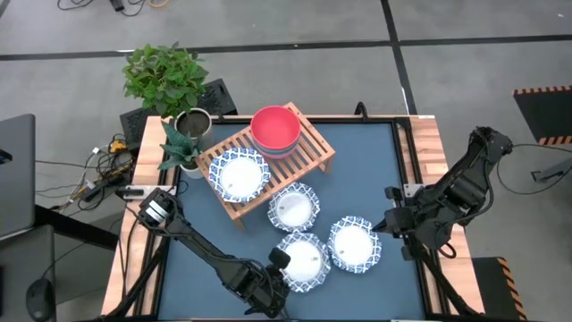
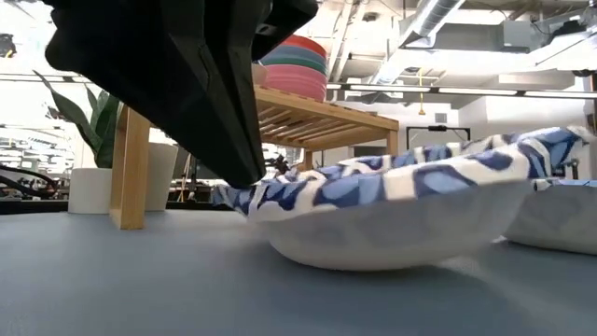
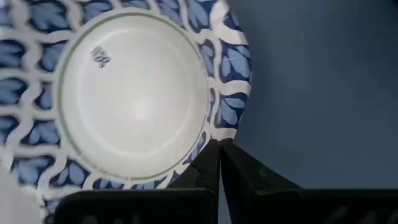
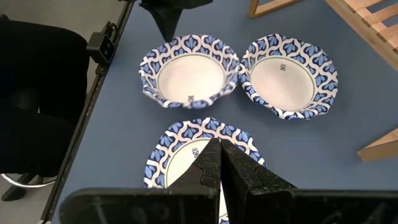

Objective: Place and stack bowls onto a shelf
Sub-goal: Stack the white patterned bowl on top of the other white patterned bowl on the shelf

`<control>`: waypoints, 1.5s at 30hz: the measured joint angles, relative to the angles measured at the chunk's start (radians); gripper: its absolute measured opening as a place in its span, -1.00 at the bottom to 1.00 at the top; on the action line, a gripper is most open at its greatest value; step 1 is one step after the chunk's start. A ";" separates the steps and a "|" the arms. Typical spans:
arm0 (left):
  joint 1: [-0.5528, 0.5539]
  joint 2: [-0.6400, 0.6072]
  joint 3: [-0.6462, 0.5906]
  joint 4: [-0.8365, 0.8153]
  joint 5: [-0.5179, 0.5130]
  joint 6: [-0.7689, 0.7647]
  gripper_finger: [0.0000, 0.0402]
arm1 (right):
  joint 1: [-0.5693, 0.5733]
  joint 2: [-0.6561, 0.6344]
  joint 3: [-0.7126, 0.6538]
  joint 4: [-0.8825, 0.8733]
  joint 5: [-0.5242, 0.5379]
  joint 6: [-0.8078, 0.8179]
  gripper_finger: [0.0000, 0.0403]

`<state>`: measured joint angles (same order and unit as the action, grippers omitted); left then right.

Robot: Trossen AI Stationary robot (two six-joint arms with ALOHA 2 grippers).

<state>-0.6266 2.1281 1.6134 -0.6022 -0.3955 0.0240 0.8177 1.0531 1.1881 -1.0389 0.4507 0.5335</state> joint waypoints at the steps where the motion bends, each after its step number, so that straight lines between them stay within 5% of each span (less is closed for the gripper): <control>1: 0.000 0.000 0.000 0.002 0.007 -0.012 -1.00 | 0.000 0.000 0.000 0.000 0.000 0.000 -0.87; 26: -0.001 0.000 0.158 0.008 -0.032 -0.006 -0.95 | 0.000 0.000 0.000 0.000 0.000 -0.002 -0.87; 37: 0.018 0.001 0.101 -0.046 0.121 0.005 -0.35 | 0.000 0.000 0.000 0.000 0.000 0.000 -0.87; 45: 0.032 0.001 0.083 -0.085 0.061 0.028 0.00 | 0.000 0.000 0.000 0.000 0.000 0.000 -0.87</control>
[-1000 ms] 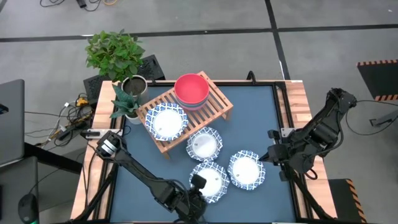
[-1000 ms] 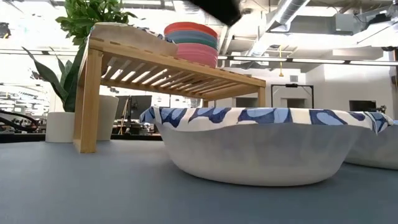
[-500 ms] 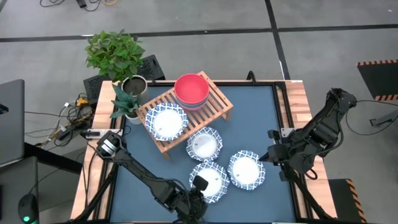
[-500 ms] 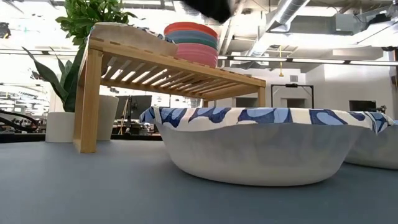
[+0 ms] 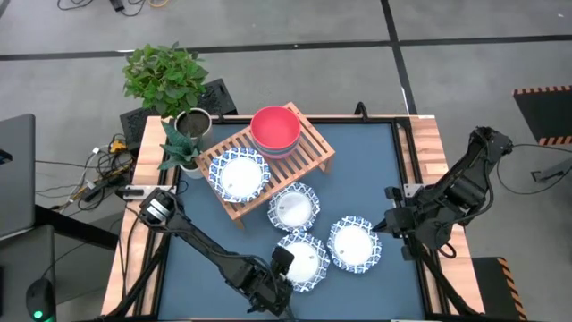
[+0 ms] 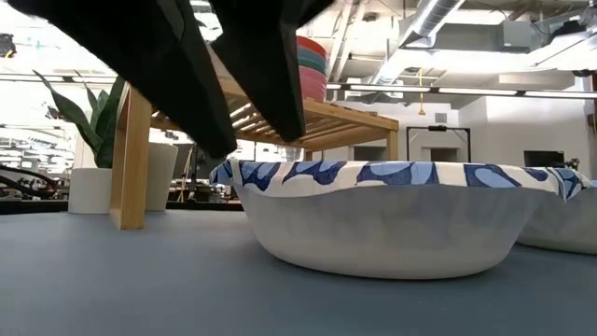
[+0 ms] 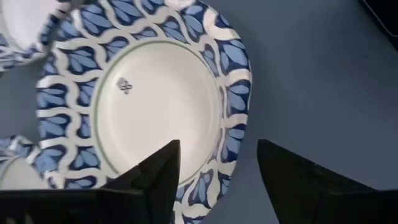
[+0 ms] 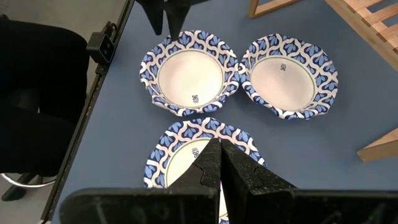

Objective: Place and stack bowls onto a shelf
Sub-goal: Stack the white patterned bowl on top of the other white patterned bowl on the shelf

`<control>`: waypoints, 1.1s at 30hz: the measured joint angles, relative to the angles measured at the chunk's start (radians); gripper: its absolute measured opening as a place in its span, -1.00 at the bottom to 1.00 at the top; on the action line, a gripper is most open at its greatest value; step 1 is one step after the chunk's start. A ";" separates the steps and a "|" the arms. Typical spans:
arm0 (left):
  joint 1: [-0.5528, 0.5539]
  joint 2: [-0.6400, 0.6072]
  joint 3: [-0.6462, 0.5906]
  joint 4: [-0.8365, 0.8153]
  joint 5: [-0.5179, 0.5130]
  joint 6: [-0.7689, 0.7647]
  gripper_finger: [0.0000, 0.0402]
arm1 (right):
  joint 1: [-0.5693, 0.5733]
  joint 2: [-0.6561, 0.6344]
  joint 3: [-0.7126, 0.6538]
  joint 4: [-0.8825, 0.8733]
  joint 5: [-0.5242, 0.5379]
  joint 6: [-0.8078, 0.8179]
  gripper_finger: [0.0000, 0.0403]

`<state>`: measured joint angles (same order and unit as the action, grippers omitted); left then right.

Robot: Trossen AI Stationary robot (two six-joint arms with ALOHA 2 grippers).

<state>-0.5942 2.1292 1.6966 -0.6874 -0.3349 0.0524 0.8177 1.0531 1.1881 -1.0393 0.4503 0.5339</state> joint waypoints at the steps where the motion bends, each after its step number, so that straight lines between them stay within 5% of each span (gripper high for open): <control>1: 0.005 0.000 0.000 -0.002 0.022 0.005 0.01 | 0.000 0.000 0.000 0.000 0.000 0.000 -0.87; 10: 0.030 0.000 -0.067 0.026 0.017 0.006 -0.17 | 0.000 0.000 0.000 0.000 0.000 0.000 -0.87; 21: 0.031 -0.001 -0.049 0.059 0.098 -0.071 -0.95 | -0.001 0.000 0.000 0.000 0.000 0.034 -0.87; 33: 0.009 -0.001 0.100 0.045 0.107 -0.186 -1.00 | -0.001 0.000 0.000 0.000 0.000 0.034 -0.87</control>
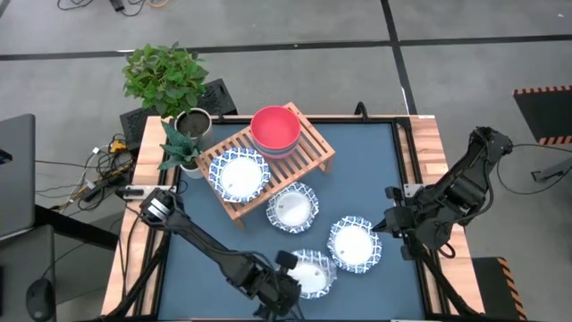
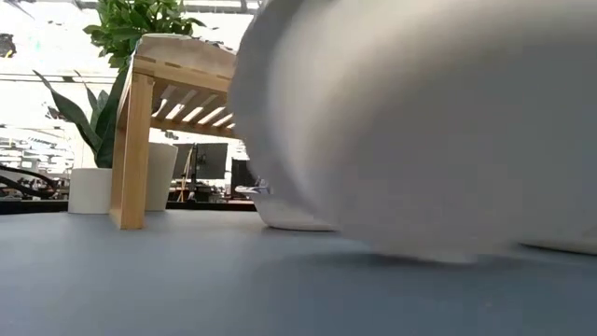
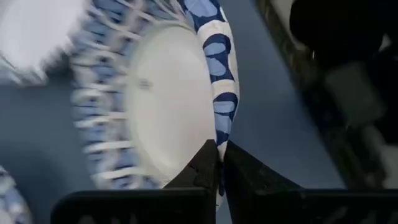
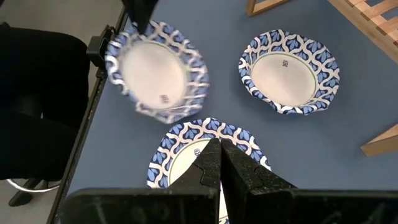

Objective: Place and stack bowls onto a shelf
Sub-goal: Stack the white patterned bowl on top of the other white patterned bowl on the shelf

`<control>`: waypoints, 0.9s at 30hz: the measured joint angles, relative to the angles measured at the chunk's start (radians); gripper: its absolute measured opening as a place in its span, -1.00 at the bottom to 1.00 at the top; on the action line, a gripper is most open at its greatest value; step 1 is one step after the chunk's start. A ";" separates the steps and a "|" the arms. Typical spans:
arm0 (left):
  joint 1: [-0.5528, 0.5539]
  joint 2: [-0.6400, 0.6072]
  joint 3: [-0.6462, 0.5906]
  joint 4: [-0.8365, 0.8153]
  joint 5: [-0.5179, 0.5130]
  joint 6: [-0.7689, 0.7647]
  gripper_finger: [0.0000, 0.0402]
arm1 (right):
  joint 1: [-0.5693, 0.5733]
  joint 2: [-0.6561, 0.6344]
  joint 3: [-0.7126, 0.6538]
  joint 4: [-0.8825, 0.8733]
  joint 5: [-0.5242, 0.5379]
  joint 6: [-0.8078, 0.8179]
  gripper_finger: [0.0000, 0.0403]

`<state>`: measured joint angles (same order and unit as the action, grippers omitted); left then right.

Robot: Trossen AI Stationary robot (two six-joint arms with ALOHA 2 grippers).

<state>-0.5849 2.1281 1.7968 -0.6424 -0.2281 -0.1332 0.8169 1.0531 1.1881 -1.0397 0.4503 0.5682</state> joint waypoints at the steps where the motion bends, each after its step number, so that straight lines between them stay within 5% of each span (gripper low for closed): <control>1: -0.001 0.000 0.021 -0.007 -0.009 0.001 -1.00 | 0.000 0.000 0.000 0.000 0.000 0.000 -0.87; 12: -0.009 0.000 0.326 -0.235 -0.045 0.013 -1.00 | 0.000 0.000 0.000 -0.016 0.000 0.000 -0.87; 20: -0.053 0.000 0.559 -0.474 -0.235 -0.009 -1.00 | 0.000 0.000 0.000 -0.053 0.000 0.000 -0.87; 27: -0.096 -0.065 0.545 -0.489 -0.424 -0.001 -1.00 | 0.000 0.000 0.000 -0.057 0.000 0.000 -0.87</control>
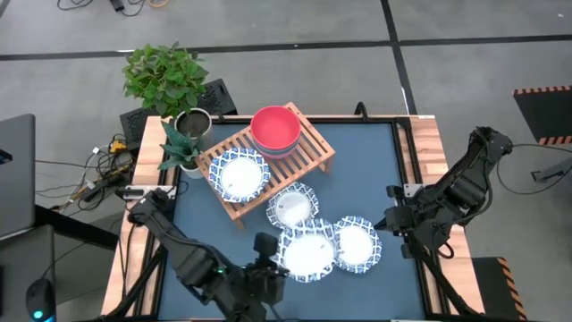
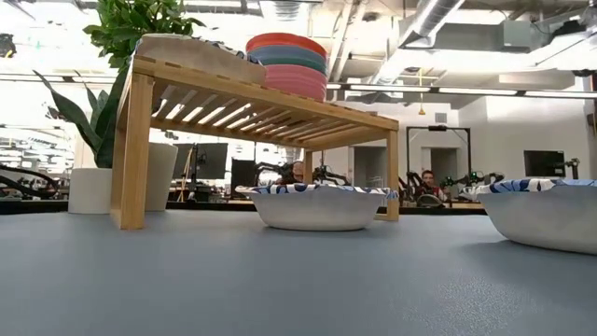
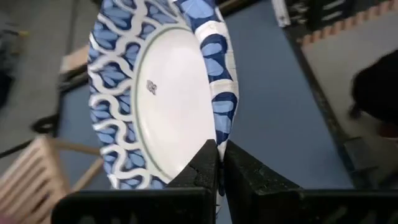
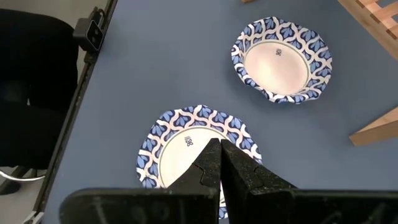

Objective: Place and stack bowls onto a shelf
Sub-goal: Stack the white patterned bowl on top of the other white patterned bowl on the shelf

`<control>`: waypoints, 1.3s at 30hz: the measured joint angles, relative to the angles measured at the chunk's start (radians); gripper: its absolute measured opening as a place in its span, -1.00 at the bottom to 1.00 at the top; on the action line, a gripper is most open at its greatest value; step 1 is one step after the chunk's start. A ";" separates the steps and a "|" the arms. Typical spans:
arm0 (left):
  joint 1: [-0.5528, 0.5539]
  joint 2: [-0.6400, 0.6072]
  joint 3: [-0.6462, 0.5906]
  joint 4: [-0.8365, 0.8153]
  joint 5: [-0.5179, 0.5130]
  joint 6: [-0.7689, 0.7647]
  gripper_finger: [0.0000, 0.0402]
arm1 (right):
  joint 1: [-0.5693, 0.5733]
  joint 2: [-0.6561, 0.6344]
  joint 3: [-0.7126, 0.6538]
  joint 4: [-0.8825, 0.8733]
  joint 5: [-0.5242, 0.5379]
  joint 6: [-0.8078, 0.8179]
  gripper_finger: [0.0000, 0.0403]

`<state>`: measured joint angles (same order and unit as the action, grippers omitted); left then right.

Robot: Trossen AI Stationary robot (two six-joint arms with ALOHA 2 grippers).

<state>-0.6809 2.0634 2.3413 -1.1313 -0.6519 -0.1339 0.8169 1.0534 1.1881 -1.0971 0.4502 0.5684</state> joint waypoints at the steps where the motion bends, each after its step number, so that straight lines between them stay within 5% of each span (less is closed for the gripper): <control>1: -0.006 -0.008 0.000 -0.011 -0.028 0.000 -1.00 | 0.000 0.000 0.000 -0.001 0.000 0.000 -0.87; 12: -0.018 -0.036 0.000 -0.297 -0.385 -0.106 -1.00 | 0.000 0.000 0.000 -0.002 0.000 0.007 -0.87; 16: 0.016 -0.038 -0.009 -0.441 -0.354 -0.330 -1.00 | 0.000 0.000 0.000 -0.002 0.000 0.008 -0.87; 21: 0.062 -0.053 -0.026 -0.440 -0.265 -0.372 -1.00 | -0.001 0.000 0.000 -0.001 0.001 0.008 -0.87; 39: 0.206 -0.078 -0.026 -0.440 -0.215 -0.307 -1.00 | -0.001 0.000 0.000 -0.002 0.005 0.018 -0.87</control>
<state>-0.4752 1.9856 2.3150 -1.5711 -0.8670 -0.4405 0.8158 1.0535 1.1881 -1.0996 0.4553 0.5865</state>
